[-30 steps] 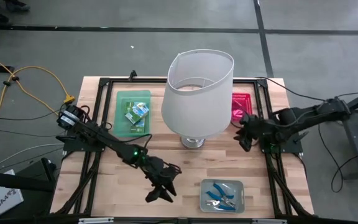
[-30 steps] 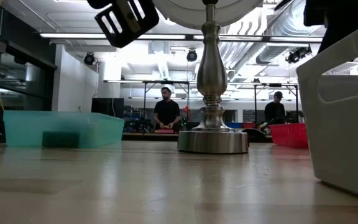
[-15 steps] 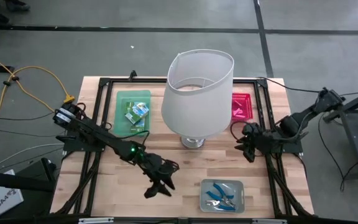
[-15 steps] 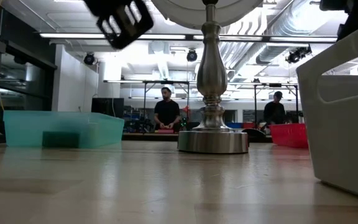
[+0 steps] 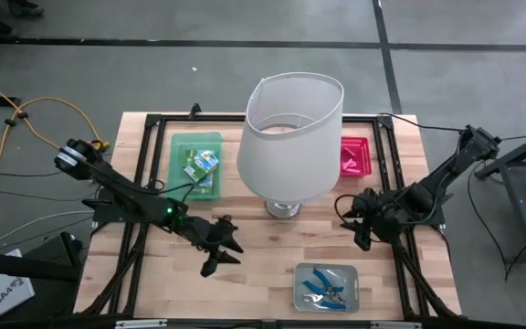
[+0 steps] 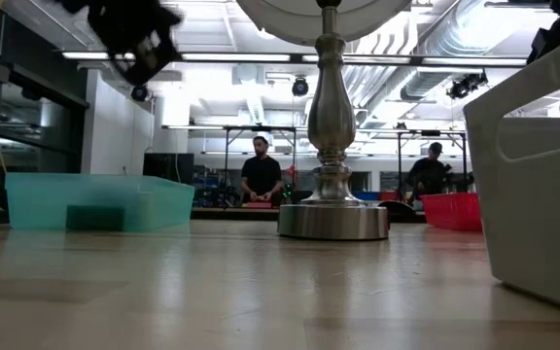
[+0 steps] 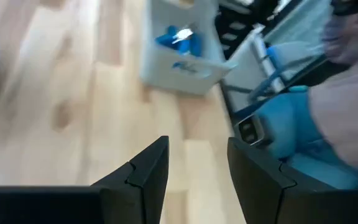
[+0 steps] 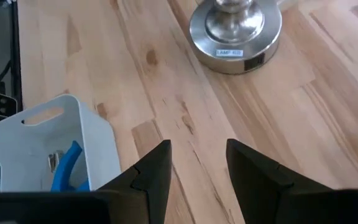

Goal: Pick & Place School Supplies
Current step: Return to Home Position

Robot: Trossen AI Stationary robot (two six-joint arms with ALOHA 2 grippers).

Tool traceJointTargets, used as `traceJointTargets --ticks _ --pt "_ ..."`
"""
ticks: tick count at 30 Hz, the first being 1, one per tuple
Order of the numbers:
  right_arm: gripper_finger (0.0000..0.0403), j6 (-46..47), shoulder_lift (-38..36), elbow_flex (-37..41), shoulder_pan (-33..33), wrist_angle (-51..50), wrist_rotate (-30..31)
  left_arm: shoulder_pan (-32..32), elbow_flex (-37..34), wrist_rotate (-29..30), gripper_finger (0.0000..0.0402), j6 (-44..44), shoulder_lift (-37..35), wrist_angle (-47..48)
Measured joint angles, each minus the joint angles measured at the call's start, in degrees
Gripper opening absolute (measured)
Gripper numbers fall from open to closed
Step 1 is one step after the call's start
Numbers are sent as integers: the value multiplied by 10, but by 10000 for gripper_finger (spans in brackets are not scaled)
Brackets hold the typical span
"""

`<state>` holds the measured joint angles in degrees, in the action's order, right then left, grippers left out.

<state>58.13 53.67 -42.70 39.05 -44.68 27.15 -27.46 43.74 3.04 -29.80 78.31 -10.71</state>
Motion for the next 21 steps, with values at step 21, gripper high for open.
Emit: traceJointTargets --ticks 21 --pt "145 -31 -55 46 70 -11 226 89 -106 60 159 33 -79 0"
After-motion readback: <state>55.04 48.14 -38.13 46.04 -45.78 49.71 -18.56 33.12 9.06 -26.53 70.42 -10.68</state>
